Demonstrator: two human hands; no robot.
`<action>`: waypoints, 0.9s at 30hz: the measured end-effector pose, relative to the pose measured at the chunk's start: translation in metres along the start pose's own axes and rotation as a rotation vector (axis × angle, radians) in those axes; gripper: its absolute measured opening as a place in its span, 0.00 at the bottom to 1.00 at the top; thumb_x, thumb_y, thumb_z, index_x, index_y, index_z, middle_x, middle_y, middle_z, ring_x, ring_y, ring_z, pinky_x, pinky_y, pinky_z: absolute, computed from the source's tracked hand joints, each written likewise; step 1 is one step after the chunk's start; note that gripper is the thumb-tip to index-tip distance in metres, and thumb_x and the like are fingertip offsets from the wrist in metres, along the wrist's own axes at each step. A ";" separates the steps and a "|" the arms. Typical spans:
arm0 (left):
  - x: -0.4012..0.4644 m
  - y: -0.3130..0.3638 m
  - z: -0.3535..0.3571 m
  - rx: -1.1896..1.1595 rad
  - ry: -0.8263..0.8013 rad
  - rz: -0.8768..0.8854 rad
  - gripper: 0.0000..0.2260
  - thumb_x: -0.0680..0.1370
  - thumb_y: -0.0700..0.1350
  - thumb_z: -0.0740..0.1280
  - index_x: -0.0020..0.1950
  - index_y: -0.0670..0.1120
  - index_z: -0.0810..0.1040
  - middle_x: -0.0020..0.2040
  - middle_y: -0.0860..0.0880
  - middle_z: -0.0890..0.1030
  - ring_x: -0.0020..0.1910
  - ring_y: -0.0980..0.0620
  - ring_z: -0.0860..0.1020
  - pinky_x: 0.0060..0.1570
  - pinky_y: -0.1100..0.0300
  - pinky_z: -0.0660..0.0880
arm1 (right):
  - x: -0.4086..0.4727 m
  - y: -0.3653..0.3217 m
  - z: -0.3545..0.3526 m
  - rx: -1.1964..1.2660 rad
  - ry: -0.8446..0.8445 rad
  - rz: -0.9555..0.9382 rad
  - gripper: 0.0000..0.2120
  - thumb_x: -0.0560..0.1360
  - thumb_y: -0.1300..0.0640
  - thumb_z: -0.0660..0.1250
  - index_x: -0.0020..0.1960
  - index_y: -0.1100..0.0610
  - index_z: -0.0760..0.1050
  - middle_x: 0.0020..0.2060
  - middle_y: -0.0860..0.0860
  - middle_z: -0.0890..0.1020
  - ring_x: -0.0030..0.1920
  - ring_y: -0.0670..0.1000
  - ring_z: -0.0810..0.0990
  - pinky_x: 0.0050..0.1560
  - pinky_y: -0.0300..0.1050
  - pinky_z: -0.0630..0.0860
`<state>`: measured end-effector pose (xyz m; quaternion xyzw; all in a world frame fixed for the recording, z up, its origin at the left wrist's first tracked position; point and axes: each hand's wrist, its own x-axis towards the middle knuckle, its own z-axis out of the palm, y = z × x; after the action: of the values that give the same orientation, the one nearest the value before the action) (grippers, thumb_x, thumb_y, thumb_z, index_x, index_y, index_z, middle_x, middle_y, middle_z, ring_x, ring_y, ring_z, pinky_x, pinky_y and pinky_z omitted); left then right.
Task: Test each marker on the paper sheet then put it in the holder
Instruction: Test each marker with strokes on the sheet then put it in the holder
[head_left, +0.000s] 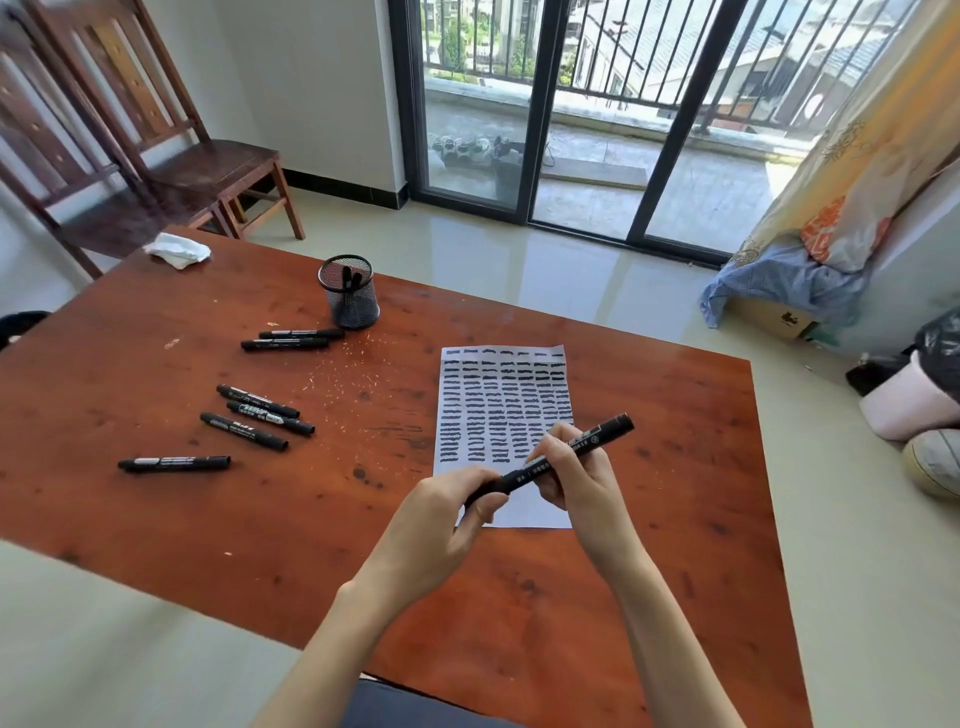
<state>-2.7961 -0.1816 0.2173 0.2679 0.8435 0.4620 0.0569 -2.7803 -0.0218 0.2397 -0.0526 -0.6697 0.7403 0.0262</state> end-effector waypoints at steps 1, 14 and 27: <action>0.000 0.000 -0.001 -0.016 0.008 -0.001 0.05 0.77 0.49 0.60 0.47 0.52 0.76 0.33 0.60 0.74 0.33 0.63 0.72 0.34 0.73 0.64 | 0.002 -0.001 0.001 -0.012 -0.023 0.002 0.11 0.73 0.55 0.58 0.35 0.58 0.60 0.25 0.44 0.62 0.25 0.42 0.60 0.27 0.32 0.59; -0.015 -0.017 -0.013 -0.312 0.123 -0.224 0.11 0.77 0.53 0.57 0.53 0.53 0.76 0.31 0.54 0.77 0.29 0.54 0.71 0.31 0.56 0.68 | 0.045 -0.004 0.030 0.297 0.059 0.123 0.11 0.80 0.52 0.56 0.49 0.57 0.72 0.43 0.54 0.81 0.45 0.53 0.82 0.48 0.43 0.78; -0.033 -0.046 -0.040 -0.586 0.244 -0.392 0.15 0.77 0.50 0.55 0.44 0.40 0.74 0.25 0.56 0.69 0.25 0.59 0.63 0.25 0.67 0.63 | 0.081 0.007 0.122 0.807 -0.067 0.303 0.21 0.78 0.59 0.52 0.26 0.53 0.61 0.19 0.44 0.60 0.18 0.42 0.56 0.18 0.35 0.57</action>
<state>-2.7999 -0.2484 0.1981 0.0167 0.7113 0.6927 0.1177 -2.8739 -0.1342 0.2417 -0.1117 -0.3116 0.9397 -0.0862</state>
